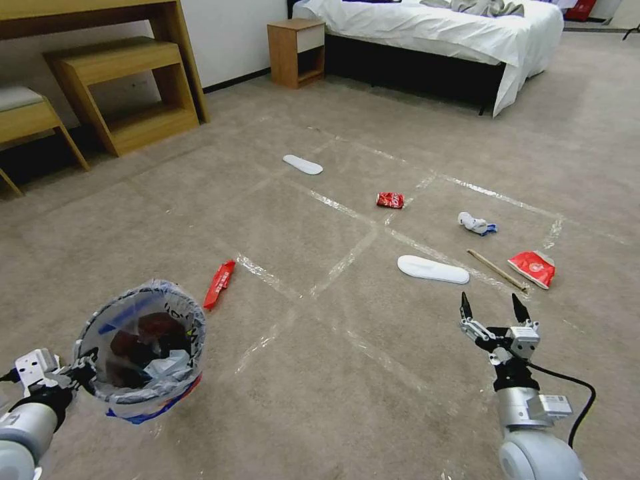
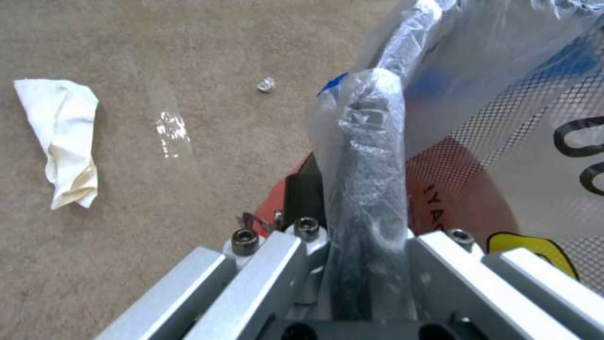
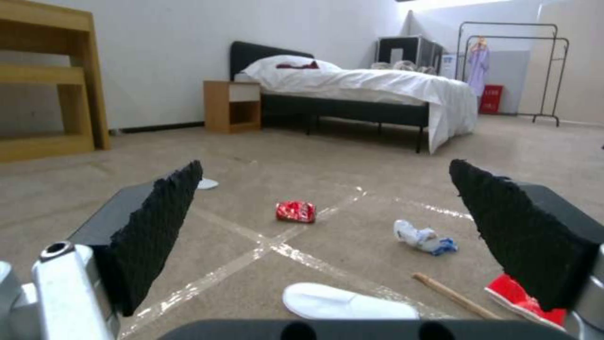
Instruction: Pick up the trash bin and place the garbage on the floor into it.
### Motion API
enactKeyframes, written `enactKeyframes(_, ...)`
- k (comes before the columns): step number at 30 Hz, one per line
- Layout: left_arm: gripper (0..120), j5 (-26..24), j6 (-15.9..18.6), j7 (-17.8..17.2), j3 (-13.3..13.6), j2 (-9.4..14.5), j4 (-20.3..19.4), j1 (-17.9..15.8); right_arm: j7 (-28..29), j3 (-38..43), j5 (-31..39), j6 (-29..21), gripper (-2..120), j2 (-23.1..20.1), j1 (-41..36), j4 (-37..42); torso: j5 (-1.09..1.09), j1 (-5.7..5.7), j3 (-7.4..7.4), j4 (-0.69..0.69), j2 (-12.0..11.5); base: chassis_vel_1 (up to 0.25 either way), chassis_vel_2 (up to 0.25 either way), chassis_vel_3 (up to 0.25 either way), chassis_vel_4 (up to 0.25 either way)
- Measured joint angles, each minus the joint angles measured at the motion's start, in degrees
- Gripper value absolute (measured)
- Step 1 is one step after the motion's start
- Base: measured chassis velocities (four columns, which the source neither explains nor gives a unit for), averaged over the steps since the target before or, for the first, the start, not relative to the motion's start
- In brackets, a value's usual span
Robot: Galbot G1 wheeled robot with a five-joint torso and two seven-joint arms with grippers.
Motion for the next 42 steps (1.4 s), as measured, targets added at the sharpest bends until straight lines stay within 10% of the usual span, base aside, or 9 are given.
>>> enactKeyframes(42, 1, -0.2, -0.2, 0.3, -0.3, 0.9, 1.9, 0.6, -0.6, -0.8, -2.2, -1.8, 99, 1.5, 1.7, -0.7, 0.01, 0.00, 0.01, 0.00, 0.0, -0.023, 0.029, 0.026, -0.029)
